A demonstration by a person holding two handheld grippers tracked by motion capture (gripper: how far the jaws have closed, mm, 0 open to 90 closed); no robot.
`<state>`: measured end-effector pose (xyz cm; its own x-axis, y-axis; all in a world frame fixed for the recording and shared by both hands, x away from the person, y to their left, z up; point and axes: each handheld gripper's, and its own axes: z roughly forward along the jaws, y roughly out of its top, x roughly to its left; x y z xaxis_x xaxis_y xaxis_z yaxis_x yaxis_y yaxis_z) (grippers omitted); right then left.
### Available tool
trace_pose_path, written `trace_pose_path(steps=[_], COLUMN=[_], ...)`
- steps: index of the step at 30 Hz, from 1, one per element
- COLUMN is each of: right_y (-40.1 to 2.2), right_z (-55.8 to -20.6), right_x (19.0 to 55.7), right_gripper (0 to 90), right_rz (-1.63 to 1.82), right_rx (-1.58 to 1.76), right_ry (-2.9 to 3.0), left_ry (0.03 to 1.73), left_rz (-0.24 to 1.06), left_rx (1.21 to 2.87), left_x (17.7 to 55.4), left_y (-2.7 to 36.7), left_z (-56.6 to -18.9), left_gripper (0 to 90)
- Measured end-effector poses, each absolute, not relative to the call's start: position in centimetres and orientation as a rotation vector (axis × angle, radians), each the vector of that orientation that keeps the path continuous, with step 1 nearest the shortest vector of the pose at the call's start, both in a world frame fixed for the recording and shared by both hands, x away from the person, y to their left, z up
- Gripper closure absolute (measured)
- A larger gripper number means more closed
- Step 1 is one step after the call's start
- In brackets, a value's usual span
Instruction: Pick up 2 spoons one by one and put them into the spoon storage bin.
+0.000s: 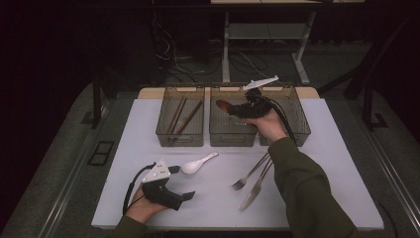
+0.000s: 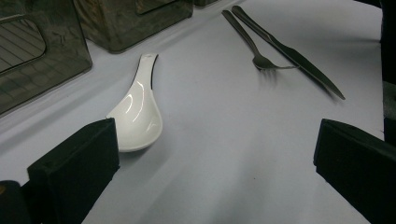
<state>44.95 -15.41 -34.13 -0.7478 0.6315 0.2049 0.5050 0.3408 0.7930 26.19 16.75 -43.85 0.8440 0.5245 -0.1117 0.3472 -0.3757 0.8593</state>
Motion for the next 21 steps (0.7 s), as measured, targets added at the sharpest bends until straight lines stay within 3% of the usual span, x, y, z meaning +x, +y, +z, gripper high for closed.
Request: trace_pose_path(steps=[21], right_y=[-13.0], right_z=[-35.5], right_x=[48.1], right_gripper=[81.8], right_rz=[1.389], right_rx=[1.088], right_ry=[2.468], left_ry=[0.635], left_rz=[0.217], left_rx=[1.992], left_x=[26.1], left_y=[16.7], left_z=[-43.8], left_gripper=[0.0])
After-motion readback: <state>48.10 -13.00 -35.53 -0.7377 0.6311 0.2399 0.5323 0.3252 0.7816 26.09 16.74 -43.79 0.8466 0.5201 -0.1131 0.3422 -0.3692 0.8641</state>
